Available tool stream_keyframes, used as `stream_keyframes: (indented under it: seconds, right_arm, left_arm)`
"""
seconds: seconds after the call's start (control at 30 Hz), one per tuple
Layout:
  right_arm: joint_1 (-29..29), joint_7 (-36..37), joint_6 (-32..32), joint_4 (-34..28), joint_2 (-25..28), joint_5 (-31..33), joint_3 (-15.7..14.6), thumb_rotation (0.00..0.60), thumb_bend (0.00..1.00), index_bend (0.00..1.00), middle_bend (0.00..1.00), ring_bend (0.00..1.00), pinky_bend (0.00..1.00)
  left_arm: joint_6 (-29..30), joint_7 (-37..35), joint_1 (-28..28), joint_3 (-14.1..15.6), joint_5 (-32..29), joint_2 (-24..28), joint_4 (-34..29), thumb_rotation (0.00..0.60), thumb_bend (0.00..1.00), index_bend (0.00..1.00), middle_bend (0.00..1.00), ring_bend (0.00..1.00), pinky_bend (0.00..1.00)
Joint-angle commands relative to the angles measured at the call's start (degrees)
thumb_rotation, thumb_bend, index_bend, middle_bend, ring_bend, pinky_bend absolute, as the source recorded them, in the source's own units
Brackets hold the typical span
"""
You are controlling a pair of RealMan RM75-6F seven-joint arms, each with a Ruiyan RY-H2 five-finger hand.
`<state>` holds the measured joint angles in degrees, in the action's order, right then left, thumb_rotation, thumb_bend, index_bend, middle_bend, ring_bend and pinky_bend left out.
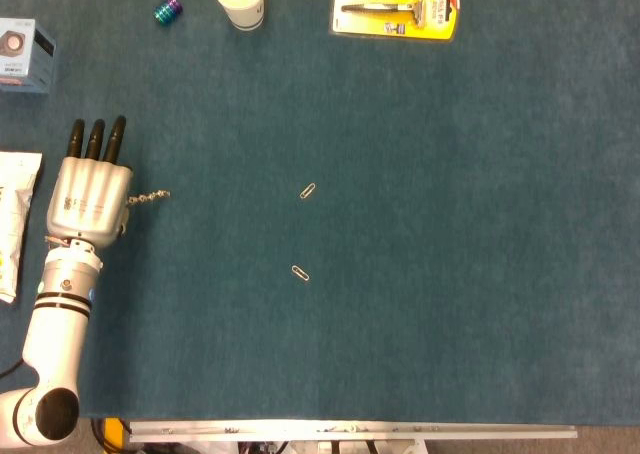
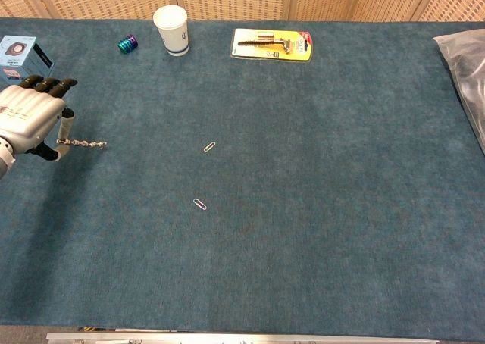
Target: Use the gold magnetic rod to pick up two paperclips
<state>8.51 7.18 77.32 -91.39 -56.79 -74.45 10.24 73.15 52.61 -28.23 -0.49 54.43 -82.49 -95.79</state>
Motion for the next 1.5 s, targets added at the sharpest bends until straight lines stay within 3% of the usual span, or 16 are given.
stream_keyframes:
  seconds: [0.03,0.33,0.53,0.7,0.9,1.13,1.5]
  right_arm:
    - [0.06,-0.12,0.03,-0.13,0.02,-0.06,0.03,0.6,0.0,0.37,0.32,0.29,0.5]
    - [0.23,-0.32,-0.01,-0.3,-0.12,-0.25,-0.03,0.6,0.0,0.37,0.32,0.29,0.5]
    - [0.14,-0.59,0.26,-0.72,0.07,-0.31,-0.03,0.6,0.0,0.37,0.32,0.29,0.5]
    - [0.13,-0.94,0.43,-1.17,0.23,-0.46,-0.07,0.6,0.0,0.37,0.32,0.29,0.5]
    - [0.04,-1.8,0.89,-2.02,0.78,-0.81,-0.14,0.6,0.0,0.37,0.32,0.29,0.5]
    - [0.2,-4.02,0.23,-2.95,1.52,-0.62,-0.61,0.6,0.0,0.37,0.32,0.29,0.5]
    - [-0.28,-5.42,0.84,-4.59,1.29,-0.25,-1.05,0.6,0.0,0.37,0.32,0.29,0.5]
  left_arm:
    - [-0.26,-1.11,0.49,0.29,0.14,-0.57,0.78,0.6,0.36,0.57,0.0,0.0,0.0]
    - [1.05,-2.37,1.79,0.88,1.32,-0.81,0.84,0.6,0.35,0.5,0.0,0.0,0.0]
    - [2.29,-2.93,2.83,0.92,1.61,-0.2,-0.09,0.6,0.25,0.39,0.0,0.0,0.0]
    - [3.47,-4.66,3.86,0.8,2.66,0.41,-0.75,0.6,0.25,0.35,0.0,0.0,0.0]
    - [7.88,-13.73,6.73,0.22,9.17,1.43,1.71,0.6,0.25,0.38,0.01,0.0,0.0]
    - [14.2,-25.12,10.91,0.6,18.2,4.61,6.71,0.6,0.25,0.45,0.1,0.0,0.04]
    - [18.73,-29.34,16.11,1.23,22.57,13.06,1.74,0.6,0.25,0.47,0.1,0.0,0.11]
